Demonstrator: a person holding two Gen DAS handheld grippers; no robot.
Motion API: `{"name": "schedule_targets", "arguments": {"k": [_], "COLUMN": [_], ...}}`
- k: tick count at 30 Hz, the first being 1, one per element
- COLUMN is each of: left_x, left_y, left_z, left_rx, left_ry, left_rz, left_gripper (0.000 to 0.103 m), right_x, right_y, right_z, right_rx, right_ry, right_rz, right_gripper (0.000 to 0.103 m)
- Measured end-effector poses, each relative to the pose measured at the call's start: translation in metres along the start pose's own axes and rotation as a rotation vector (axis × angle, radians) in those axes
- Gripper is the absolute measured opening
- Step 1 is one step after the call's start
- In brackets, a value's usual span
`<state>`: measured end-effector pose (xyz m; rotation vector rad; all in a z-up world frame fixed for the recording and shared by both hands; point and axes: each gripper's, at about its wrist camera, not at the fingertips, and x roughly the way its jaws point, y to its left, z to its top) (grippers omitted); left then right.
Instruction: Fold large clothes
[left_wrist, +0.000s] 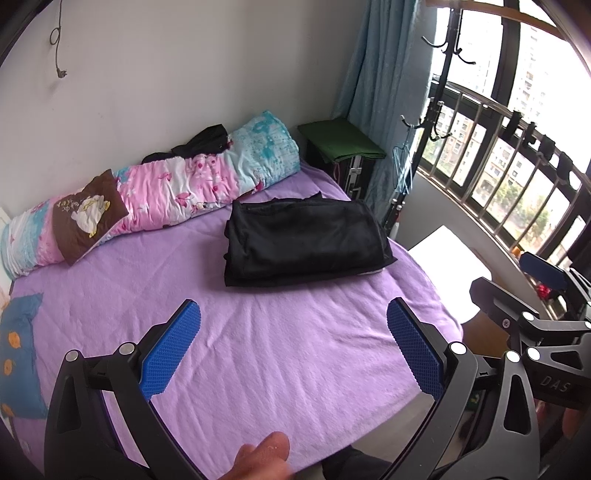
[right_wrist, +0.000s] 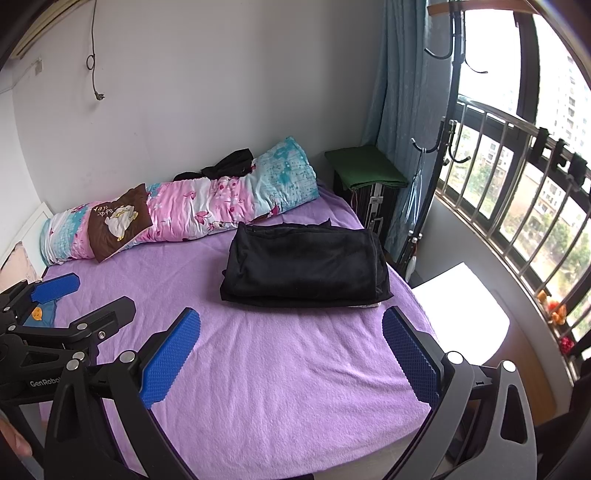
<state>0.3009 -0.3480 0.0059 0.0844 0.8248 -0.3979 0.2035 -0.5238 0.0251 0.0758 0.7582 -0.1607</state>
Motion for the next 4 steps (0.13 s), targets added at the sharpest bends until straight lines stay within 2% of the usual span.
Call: {"name": "schedule_targets", "arguments": {"k": [4], "left_x": [-0.003], "left_y": [0.0012], "left_z": [-0.0011], "left_rx": [0.009], "left_ry": [-0.002], "left_rz": [-0.002], "left_gripper": [0.097], "right_x": [-0.0026], "right_y": [0.0046], "right_z": [0.0003], "right_rx": [0.003], "right_ry": [0.0], "right_rz": [-0.002], "right_gripper": [0.097]}}
